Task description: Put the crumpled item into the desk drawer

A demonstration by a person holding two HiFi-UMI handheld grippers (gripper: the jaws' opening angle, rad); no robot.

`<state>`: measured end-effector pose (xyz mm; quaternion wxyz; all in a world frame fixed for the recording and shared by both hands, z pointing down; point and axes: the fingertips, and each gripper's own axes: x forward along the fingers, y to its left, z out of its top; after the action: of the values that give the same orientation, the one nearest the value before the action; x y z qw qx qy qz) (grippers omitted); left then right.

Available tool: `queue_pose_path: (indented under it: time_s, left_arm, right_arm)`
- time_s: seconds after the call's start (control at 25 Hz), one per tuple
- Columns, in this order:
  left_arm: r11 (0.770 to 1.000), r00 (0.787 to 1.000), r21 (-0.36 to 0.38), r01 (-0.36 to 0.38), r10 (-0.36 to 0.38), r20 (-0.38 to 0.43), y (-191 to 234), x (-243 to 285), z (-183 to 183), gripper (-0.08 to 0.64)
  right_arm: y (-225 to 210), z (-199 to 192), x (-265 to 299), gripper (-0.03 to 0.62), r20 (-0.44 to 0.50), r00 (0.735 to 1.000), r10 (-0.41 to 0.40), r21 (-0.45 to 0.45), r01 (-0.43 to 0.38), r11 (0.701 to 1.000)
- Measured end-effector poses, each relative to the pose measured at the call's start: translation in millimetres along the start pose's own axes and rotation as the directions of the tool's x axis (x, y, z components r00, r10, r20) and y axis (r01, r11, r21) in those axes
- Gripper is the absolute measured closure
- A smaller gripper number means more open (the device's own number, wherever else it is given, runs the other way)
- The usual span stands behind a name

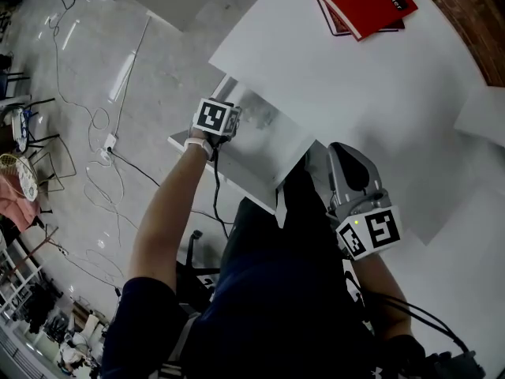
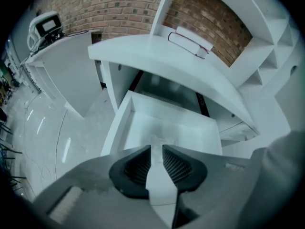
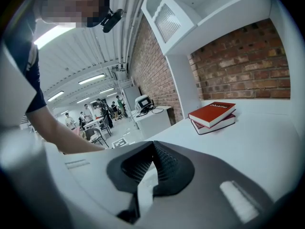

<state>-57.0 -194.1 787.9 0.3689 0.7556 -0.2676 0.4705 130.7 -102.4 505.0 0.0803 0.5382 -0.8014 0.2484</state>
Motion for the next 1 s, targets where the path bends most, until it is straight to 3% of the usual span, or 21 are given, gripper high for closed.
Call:
queue_pose_path:
  time_s: [0.12,0.24,0.4,0.6,0.72,0.84,1.0]
  left_arm:
    - [1.0,0.996,-0.016,-0.001,0.002,0.087,-6.4,-27.5,14.5,0.477]
    - [1.0,0.975,-0.015,-0.008,0.011,0.223,-17.1,-69.4,38.0,0.477]
    - [0.999,0.918,-0.028,0.037,-0.023,0.395,-47.8,-133.7,59.1,0.477]
    - [0.994,0.827,-0.101,0.051,0.015,0.561,-68.8,-207.5,53.9,0.477]
    - [0.992,0.746,-0.121,-0.032,0.104,0.658,-75.5,-254.7,52.6,0.477]
    - [0.983,0.636,-0.124,-0.136,0.183,0.75,-87.1,-313.5,54.8,0.477]
    - [0.967,0.495,-0.14,-0.212,0.23,0.838,-105.1,-385.1,58.8,0.479]
  right_arm:
    - [6.2,4.6,5.8,0.59,0.004,0.999,0.032,-0.02,-0.032,0.999]
    - [14.8,10.7,11.5,0.59,0.007,0.998,0.064,-0.042,-0.064,0.997]
    - [29.1,23.0,15.9,0.59,0.025,0.994,0.102,-0.07,-0.1,0.992]
    - [44.0,41.8,14.5,0.59,0.05,0.991,0.126,-0.093,-0.121,0.988]
    - [52.1,53.9,16.4,0.591,0.078,0.985,0.154,-0.122,-0.144,0.982]
    - [65.2,71.8,15.9,0.591,0.106,0.977,0.185,-0.163,-0.166,0.973]
    - [84.6,105.5,11.7,0.591,0.156,0.962,0.223,-0.205,-0.189,0.96]
